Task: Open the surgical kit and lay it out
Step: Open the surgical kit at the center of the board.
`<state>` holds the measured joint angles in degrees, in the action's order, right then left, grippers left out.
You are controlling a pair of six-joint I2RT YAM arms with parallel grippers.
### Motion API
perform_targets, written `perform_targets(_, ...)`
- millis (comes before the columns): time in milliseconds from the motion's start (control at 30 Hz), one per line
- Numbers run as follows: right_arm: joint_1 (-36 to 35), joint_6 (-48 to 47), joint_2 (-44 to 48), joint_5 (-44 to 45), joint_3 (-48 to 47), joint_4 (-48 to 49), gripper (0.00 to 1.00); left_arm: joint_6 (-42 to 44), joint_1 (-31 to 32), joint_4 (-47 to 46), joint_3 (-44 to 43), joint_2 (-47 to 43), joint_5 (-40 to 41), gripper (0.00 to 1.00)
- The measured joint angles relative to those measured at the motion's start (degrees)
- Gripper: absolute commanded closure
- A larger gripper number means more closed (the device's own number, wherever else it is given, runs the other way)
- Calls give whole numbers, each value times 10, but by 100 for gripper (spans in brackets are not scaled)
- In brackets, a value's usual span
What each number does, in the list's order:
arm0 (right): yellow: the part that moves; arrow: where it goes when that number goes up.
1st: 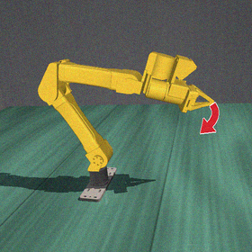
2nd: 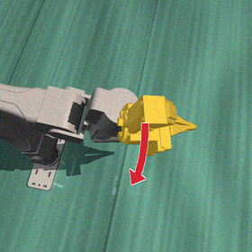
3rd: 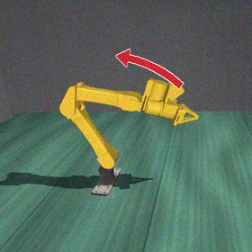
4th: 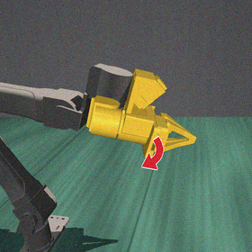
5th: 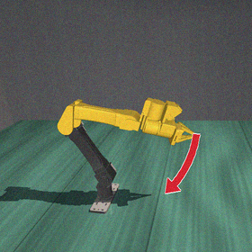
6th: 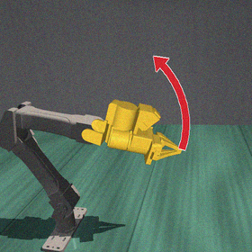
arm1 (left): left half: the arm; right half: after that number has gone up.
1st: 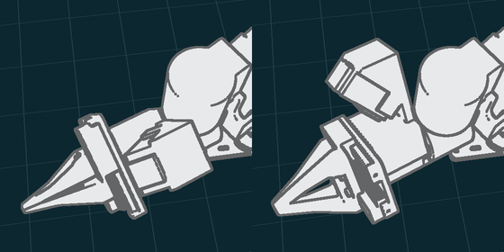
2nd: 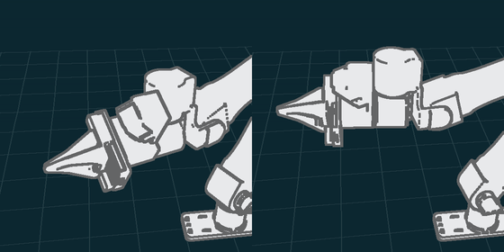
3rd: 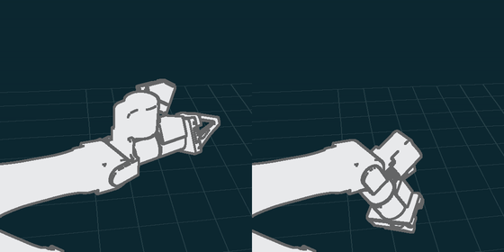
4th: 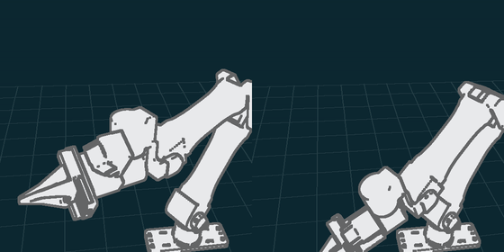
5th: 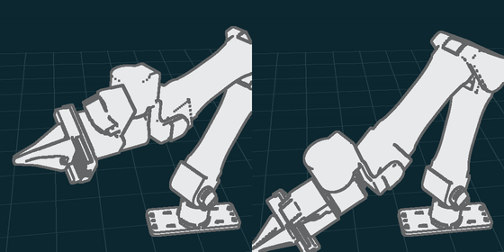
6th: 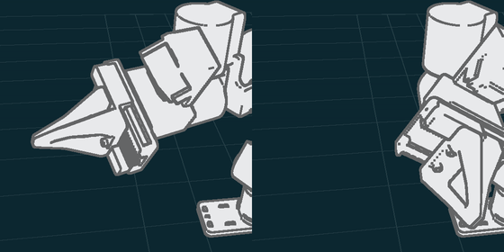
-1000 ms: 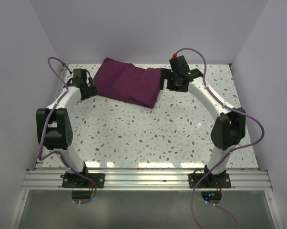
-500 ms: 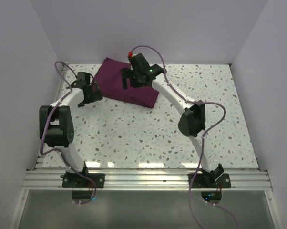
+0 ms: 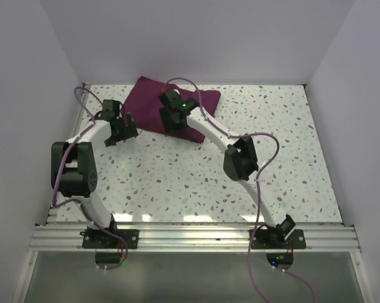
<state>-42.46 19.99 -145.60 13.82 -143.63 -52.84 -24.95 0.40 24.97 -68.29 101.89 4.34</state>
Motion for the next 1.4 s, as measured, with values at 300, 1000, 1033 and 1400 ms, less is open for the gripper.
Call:
perform_targets(300, 1, -12, -5, 26, 0, -5, 100, 0, 0, -1, 1, 0, -12, 1)
perform_targets(1000, 284, 94, 393, 168, 481, 33, 100, -4, 2, 0, 1, -7, -14, 1)
perform_targets(1033, 290, 97, 395, 171, 497, 33, 100, -7, 4, 0, 3, -8, -13, 1)
perform_targets(1400, 313, 96, 348, 150, 546, -3, 2, -26, 61, 7, 1, -17, -4, 0)
